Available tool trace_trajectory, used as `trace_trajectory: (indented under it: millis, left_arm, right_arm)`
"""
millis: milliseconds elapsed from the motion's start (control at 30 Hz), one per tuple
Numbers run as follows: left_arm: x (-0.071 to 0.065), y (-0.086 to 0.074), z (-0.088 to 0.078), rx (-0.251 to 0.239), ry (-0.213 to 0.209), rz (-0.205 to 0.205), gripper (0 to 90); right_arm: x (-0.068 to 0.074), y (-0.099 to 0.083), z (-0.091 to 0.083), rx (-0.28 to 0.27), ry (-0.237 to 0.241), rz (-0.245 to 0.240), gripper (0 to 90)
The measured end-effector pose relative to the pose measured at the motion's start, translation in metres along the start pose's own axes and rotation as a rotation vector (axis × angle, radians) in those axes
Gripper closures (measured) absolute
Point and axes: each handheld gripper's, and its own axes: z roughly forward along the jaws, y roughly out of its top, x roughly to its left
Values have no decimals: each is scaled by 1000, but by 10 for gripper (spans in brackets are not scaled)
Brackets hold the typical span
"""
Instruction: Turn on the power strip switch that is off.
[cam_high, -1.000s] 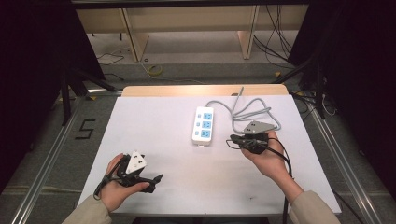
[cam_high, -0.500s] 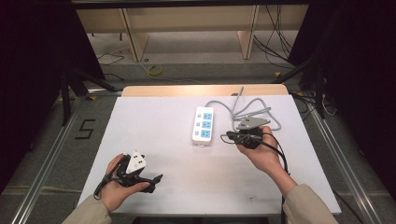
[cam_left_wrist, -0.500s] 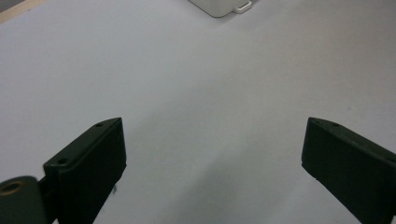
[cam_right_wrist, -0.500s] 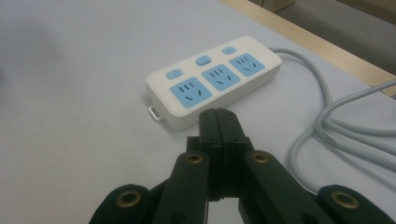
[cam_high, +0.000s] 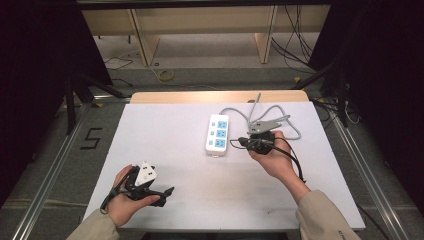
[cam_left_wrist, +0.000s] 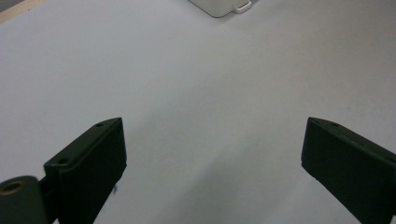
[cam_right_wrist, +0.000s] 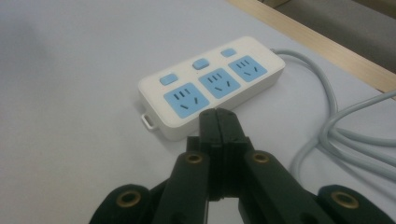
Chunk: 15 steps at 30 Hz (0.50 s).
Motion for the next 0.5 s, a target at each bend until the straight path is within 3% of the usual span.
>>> trace_trajectory:
  millis: [500]
  left_arm:
    - [0,0,0,1,-3,-1,65]
  right_arm:
    - [-2,10,19,33,6,-11,900]
